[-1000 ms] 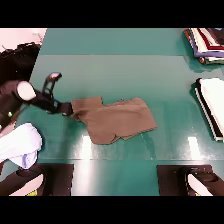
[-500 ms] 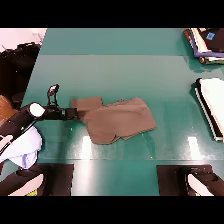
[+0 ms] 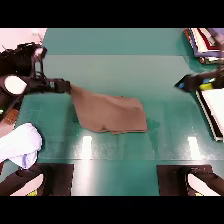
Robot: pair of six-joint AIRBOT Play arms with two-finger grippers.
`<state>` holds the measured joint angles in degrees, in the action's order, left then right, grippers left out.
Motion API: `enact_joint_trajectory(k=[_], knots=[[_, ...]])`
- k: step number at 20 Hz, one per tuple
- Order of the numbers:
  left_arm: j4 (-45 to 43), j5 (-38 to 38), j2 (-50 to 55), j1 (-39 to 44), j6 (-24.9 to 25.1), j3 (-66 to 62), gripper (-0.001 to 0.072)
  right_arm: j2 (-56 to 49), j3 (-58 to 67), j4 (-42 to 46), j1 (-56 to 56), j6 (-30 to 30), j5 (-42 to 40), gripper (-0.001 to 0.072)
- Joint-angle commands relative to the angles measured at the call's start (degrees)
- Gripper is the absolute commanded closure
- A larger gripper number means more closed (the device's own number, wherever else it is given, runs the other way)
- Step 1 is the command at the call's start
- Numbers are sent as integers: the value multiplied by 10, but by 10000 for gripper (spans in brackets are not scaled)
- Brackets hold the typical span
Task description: Fold the shirts.
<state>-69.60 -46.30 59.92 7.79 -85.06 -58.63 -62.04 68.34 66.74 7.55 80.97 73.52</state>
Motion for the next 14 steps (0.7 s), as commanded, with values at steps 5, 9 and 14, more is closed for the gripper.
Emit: enact_joint_trajectory(k=[5,9,14], knots=[[-20,-67,-1,0,0,-47,679,-196,-68,-194,36,-51,-85,233],[-20,-72,0,0,0,-47,679,-303,10,-196,104,-52,-95,233],[-19,-73,0,0,0,-47,679,-408,118,-184,158,-52,-81,453]])
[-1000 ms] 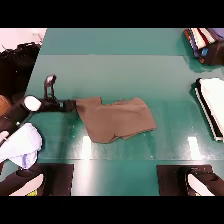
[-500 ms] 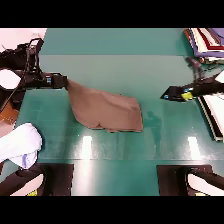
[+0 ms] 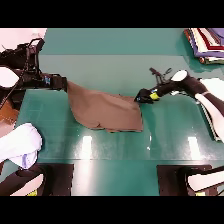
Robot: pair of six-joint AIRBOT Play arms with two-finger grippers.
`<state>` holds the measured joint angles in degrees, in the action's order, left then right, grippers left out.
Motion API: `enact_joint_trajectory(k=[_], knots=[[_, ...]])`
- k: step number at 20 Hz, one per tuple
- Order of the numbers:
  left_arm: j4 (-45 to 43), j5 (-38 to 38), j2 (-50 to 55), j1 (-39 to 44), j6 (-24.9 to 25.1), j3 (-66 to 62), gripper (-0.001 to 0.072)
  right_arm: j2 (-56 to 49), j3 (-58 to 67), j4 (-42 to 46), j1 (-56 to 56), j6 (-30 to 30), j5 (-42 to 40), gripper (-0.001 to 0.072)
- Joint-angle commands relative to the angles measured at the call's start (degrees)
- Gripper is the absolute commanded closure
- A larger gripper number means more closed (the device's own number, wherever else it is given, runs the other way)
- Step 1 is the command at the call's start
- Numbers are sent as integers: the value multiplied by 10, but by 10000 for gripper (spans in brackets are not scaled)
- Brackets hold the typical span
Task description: Fold the shirts.
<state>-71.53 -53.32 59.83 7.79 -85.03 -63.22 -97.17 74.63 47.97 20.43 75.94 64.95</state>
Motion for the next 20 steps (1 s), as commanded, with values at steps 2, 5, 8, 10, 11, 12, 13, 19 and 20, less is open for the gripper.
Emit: enact_joint_trajectory(k=[2,5,8,10,11,12,13,19,20], knots=[[0,-3,0,0,-1,-1,680,-69,90,18,35,-6,1,697],[-1,-15,-11,0,0,-30,680,-33,137,19,17,-6,-3,698],[-2,-23,-48,0,0,-118,680,60,196,63,-9,-5,-3,698],[-1,-28,-80,0,0,-195,680,133,237,107,-20,-5,1,698],[-1,-30,-95,0,0,-228,680,167,256,123,-24,-5,4,698],[0,-31,-111,0,0,-261,680,198,275,134,-25,-5,9,698],[0,-33,-122,0,0,-290,680,230,291,144,-26,-5,14,698],[31,-59,-149,0,-2,-429,680,373,326,203,-26,26,27,698],[32,-58,-149,0,-2,-448,680,391,326,219,-26,33,27,699]])
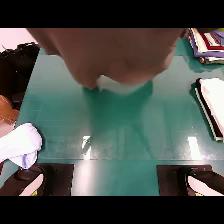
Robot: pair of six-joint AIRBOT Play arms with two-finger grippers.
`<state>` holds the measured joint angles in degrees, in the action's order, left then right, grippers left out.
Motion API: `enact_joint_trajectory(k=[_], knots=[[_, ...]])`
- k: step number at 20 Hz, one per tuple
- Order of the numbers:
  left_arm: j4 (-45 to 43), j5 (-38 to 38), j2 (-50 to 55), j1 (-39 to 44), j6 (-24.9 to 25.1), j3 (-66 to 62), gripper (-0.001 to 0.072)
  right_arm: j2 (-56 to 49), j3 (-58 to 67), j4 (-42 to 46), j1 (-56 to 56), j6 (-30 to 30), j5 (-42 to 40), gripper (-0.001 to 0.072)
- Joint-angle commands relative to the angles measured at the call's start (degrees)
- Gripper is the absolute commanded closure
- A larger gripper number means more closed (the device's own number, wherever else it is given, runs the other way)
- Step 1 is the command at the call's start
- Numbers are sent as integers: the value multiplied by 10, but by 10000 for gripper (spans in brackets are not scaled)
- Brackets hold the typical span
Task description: Fold the shirts.
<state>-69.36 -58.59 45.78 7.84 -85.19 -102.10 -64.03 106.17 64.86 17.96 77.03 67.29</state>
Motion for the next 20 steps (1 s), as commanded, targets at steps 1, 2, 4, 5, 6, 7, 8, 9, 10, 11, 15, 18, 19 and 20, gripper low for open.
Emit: enact_joint_trajectory(k=[1,2,4,5,6,7,8,9,10,11,15,18,19,20], knots=[[10,-6,-9,-1,-1,-73,680,75,11,61,-1,29,4,698],[10,-4,-9,-1,-1,-86,680,89,11,73,-1,37,3,698],[7,4,-8,-1,0,-94,680,102,11,89,-1,52,3,699],[3,3,-3,-1,2,-93,680,101,11,89,-1,52,1,699],[-7,-4,7,-1,2,-91,680,94,11,89,-1,53,2,699],[-21,-19,22,-1,2,-91,680,80,11,88,-1,59,3,699],[-42,-41,45,-1,1,-91,680,59,11,88,-1,68,8,699],[-71,-68,73,-1,1,-91,680,32,11,87,-1,72,16,699],[-97,-98,104,-1,1,-91,680,3,11,87,-1,82,26,699],[-122,-130,143,-1,1,-91,679,-31,11,87,-1,91,37,699],[-158,-151,297,-1,1,-63,680,-176,10,87,25,90,51,699],[-160,-89,405,-1,1,-11,679,-279,10,87,47,90,35,699],[-162,-75,438,-3,1,-4,679,-309,10,87,50,90,26,699],[-162,-66,471,-5,1,-4,679,-332,10,85,50,90,15,698]])
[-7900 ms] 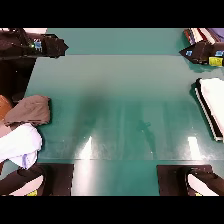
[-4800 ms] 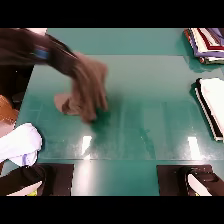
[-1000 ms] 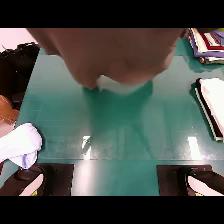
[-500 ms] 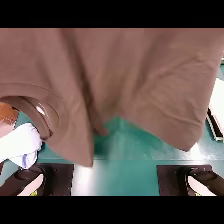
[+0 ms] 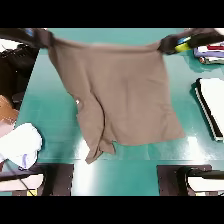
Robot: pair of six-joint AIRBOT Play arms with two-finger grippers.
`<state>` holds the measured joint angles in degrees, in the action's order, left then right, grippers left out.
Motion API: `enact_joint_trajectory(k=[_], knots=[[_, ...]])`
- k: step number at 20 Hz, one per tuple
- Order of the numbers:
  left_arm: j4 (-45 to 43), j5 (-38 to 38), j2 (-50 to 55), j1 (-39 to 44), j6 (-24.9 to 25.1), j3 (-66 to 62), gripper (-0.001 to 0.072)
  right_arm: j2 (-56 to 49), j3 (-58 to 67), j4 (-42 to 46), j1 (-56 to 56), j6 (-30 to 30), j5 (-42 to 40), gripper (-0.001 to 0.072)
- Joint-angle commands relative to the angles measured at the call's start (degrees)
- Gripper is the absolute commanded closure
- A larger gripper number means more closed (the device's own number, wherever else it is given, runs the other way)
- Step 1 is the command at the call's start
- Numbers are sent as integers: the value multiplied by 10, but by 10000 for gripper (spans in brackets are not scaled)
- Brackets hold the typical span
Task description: Fold the shirts.
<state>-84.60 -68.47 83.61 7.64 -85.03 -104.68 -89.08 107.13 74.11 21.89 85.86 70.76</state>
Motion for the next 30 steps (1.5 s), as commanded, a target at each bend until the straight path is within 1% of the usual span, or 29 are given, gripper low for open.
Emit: enact_joint_trajectory(k=[1,2,3,4,5,6,7,8,10,11,13,15,17,20,21,23,25,28,30], knots=[[-9,39,118,-7,-3,22,679,-100,0,-12,11,2,-31,698],[-9,43,134,-11,-6,22,677,-116,0,-19,11,2,-42,698],[-8,45,144,-15,-6,22,522,-127,0,-27,8,2,-51,698],[-6,45,146,-20,-7,22,187,-133,0,-30,7,2,-60,697],[-5,40,144,-26,-18,22,87,-137,1,-42,5,2,-65,656],[-4,23,143,-33,-22,18,86,-136,1,-57,0,2,-66,452],[-3,-13,142,-44,-22,9,86,-133,1,-78,-5,2,-59,361],[0,-49,134,-56,-21,7,86,-127,0,-98,-15,2,-44,361],[15,-102,104,-79,-19,26,86,-98,-10,-100,-31,-6,-6,362],[15,-104,76,-87,-18,60,86,-73,-32,-100,-39,-15,2,363],[14,-94,0,-90,-15,167,85,-11,-98,-101,-52,-24,3,364],[35,-67,-91,-90,-16,309,85,54,-170,-101,-64,-26,-1,364],[88,-37,-181,-90,-16,459,85,113,-231,-101,-75,-26,-3,365],[211,-9,-286,-90,-16,647,85,179,-295,-101,-82,-26,-18,365],[236,4,-307,-90,-16,690,85,198,-314,-101,-82,-26,-31,365],[260,28,-330,-90,-22,754,85,228,-339,-101,-82,-26,-50,365],[276,50,-331,-90,-22,788,85,249,-354,-101,-82,-26,-57,365],[308,108,-330,-87,-19,808,85,265,-357,-101,-82,-26,-58,365],[311,130,-330,-68,-20,812,86,271,-357,-101,-82,-26,-58,365]])
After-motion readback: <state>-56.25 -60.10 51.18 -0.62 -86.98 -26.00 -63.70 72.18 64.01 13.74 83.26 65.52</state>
